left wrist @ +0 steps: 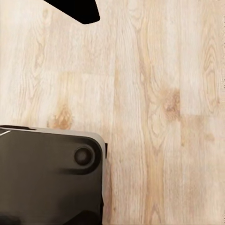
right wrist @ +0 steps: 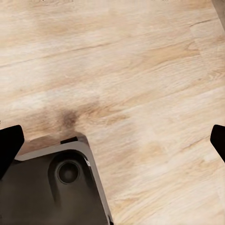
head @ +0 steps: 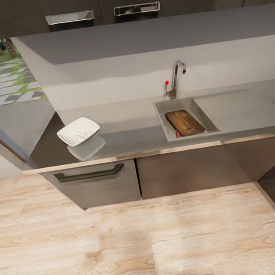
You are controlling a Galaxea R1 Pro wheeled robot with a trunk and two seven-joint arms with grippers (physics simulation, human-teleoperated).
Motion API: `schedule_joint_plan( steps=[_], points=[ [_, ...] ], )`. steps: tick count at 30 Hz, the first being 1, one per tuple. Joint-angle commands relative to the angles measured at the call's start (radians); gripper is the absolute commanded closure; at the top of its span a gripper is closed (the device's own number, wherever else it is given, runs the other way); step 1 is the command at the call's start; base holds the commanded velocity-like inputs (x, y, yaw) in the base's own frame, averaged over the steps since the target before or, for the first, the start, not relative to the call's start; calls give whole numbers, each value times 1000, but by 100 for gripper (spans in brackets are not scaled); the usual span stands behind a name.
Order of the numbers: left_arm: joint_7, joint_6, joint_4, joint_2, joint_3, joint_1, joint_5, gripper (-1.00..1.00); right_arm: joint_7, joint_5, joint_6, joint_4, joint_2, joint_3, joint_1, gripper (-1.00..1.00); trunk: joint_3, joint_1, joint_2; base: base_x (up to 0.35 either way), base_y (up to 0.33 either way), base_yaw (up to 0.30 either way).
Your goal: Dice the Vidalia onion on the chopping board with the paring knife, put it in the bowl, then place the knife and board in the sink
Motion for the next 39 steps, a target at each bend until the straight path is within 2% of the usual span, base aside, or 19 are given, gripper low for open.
schedule_joint_plan(
  steps=[1, 39],
  points=[
    [7, -1, -2, 2, -8, 0, 6, -100, -10, 0, -3, -4, -1, 8, -2, -100, 0, 1, -2, 0, 0, 3],
    [6, -1, 0, 2, -8, 0, 6, -100, -9, 0, -3, -4, 1, 8, -2, -100, 61, 1, -2, 0, 0, 0]
  ],
)
